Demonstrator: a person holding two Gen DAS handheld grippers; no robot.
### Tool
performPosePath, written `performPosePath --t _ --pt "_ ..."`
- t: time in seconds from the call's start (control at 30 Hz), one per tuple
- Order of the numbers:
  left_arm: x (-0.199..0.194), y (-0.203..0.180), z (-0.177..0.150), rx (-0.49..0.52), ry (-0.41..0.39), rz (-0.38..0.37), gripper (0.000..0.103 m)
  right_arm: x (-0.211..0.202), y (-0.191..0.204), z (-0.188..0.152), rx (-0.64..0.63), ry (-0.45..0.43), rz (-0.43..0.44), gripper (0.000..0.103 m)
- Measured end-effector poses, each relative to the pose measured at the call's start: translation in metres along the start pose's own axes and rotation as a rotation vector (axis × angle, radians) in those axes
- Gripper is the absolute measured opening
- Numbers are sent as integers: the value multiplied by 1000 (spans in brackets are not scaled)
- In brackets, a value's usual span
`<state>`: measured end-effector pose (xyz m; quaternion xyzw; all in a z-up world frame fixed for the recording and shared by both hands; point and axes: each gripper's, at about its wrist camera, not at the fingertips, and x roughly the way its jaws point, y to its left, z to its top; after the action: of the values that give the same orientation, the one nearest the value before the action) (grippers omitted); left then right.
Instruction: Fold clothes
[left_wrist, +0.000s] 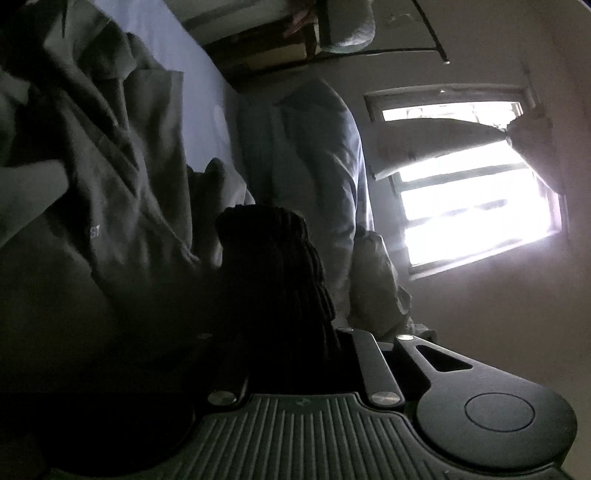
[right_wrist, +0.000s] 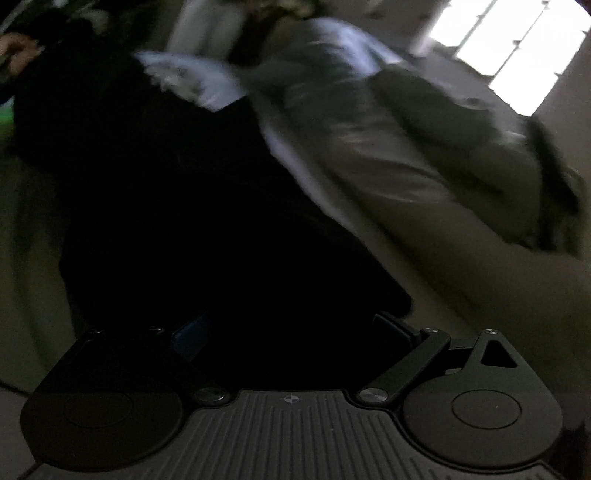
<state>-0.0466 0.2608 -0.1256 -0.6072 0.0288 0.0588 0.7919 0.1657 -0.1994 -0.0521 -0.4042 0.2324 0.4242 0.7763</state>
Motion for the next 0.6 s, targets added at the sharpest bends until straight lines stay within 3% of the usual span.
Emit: performPosePath --t 0.1,0.13,0.17,0.23,0.27,0.4,0.6 --pt "-1 -4 0 8 -1 5 13 21 -1 13 -119 87 94 93" --pt "-2 -4 1 6 -4 6 13 27 0 15 -156 111 119 79" --pt "-3 -5 1 4 -7 7 13 32 0 18 -184 135 136 51" --pt "-5 -5 4 -4 -19 12 13 33 5 21 -209 160 138 30" --pt "-6 -5 4 -9 -28 13 13 30 9 20 -217 153 130 24" --pt "-16 -9 8 -11 -55 12 13 1 39 2 -206 79 27 10" --pt "-45 -13 24 -16 -110 -7 13 -69 120 -35 -134 3 -68 7"
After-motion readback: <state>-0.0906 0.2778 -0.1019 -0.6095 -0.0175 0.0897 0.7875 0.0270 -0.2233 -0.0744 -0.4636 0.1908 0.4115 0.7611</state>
